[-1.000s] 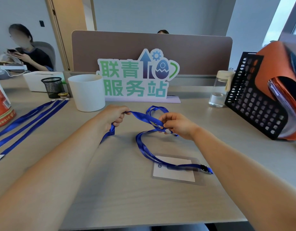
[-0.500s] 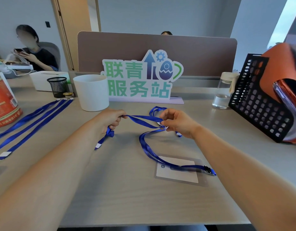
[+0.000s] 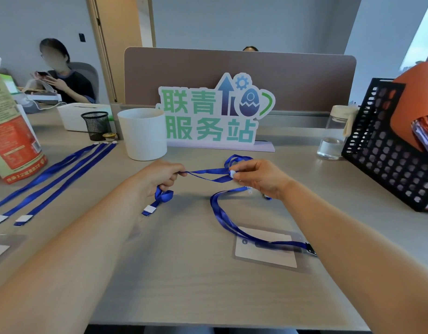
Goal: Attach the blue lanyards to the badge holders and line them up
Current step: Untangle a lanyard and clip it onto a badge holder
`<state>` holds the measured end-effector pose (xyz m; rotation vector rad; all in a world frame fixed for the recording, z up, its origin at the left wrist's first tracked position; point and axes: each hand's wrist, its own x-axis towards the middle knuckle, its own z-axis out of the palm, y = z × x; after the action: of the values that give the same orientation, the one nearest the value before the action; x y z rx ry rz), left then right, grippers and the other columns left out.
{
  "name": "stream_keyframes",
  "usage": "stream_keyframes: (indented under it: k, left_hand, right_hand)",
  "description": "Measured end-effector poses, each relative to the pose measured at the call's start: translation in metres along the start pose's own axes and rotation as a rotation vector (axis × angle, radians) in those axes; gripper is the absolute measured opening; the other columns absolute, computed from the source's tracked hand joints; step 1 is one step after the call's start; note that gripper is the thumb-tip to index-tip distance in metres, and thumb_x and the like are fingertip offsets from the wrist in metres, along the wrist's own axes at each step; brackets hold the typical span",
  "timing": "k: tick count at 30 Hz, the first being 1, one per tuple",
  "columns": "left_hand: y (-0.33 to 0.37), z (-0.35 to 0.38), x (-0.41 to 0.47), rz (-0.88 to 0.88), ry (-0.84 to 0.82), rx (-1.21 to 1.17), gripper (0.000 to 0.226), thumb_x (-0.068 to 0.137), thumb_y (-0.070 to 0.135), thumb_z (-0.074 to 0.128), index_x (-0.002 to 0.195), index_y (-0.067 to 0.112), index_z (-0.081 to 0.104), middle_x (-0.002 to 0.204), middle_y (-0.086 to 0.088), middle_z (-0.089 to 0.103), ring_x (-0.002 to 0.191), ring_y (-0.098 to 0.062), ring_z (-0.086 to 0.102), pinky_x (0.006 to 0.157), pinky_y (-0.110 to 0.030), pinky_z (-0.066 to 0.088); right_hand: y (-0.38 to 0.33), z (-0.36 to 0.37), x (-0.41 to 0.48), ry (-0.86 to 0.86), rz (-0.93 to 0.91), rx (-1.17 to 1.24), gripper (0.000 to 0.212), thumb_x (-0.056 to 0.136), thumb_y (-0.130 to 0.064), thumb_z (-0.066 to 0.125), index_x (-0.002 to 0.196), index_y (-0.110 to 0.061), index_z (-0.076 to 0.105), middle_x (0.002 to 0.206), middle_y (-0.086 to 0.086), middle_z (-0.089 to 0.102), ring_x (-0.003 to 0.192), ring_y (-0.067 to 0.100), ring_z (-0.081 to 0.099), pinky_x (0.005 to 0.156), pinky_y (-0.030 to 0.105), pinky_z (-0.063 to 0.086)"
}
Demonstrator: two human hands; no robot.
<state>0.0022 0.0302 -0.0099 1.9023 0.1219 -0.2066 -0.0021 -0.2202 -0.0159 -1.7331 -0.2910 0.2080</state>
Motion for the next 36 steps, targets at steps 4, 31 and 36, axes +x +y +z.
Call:
stream_keyframes:
  k: [4,31,36]
  left_hand:
    - [0.003,-0.001,-0.006,0.027,-0.043,-0.054,0.019,0.09,0.016,0.047,0.076,0.008,0.056,0.044,0.008,0.021,0.036,-0.007,0.016,0.037,-0.018,0.014]
    - [-0.002,-0.036,-0.016,0.008,0.111,0.003,0.021,0.091,0.025,0.054,0.082,0.008,0.062,0.05,0.003,0.027,0.04,-0.008,0.021,0.036,-0.018,0.02]
    - [-0.01,-0.04,-0.024,0.064,0.058,0.048,0.017,0.091,0.021,0.055,0.082,0.009,0.064,0.053,0.002,0.03,0.048,-0.011,0.024,0.047,-0.023,0.024]
  right_hand:
    - [-0.001,0.008,0.006,0.097,-0.002,-0.09,0.01,0.079,-0.008,0.071,0.085,-0.014,0.065,0.08,0.005,0.062,0.071,0.013,0.059,0.067,0.018,0.053]
    - [0.004,0.015,0.02,0.107,-0.016,0.128,0.013,0.086,-0.006,0.062,0.097,-0.007,0.068,0.067,-0.002,0.061,0.059,0.008,0.051,0.055,0.013,0.046]
    - [0.005,0.019,0.03,0.176,0.037,0.084,0.014,0.09,-0.004,0.056,0.101,-0.005,0.064,0.074,0.004,0.059,0.06,0.009,0.056,0.055,0.014,0.05]
